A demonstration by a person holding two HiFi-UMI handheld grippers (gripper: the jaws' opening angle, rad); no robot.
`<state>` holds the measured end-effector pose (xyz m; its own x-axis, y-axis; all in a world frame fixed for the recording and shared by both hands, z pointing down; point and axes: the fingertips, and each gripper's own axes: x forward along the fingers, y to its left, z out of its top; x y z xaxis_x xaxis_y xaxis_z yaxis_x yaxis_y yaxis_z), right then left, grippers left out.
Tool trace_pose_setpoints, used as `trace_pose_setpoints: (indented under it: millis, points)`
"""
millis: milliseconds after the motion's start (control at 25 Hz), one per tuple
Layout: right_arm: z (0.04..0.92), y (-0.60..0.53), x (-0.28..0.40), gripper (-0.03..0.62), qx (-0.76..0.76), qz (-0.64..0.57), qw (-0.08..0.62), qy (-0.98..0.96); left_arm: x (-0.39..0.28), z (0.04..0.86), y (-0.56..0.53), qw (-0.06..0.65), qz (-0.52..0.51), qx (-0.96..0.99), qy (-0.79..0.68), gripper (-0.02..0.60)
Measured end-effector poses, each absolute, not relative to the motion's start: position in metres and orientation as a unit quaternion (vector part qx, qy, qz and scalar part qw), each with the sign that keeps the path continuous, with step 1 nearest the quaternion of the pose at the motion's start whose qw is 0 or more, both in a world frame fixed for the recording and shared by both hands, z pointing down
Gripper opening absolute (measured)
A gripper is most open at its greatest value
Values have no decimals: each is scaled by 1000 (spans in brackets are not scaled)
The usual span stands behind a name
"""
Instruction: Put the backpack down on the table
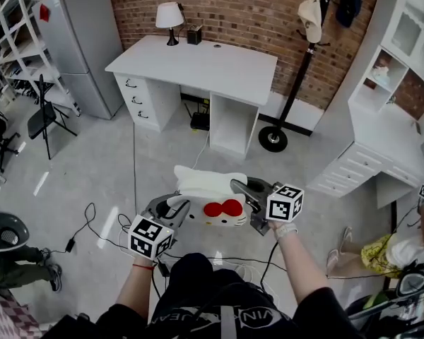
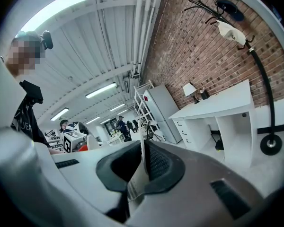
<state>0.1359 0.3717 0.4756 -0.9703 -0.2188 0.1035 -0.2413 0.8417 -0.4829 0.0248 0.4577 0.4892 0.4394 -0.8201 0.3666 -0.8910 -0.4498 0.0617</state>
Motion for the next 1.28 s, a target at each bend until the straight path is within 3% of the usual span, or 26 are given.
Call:
trace_pose_setpoints:
  millis: [400, 1280]
  points:
    - [479, 333, 124, 12, 127, 255, 21, -958, 11, 491, 417, 125, 143, 839, -510, 113]
    - [486, 123, 53, 14, 138, 259, 20, -956, -62, 500, 204, 140, 147, 850, -487, 114]
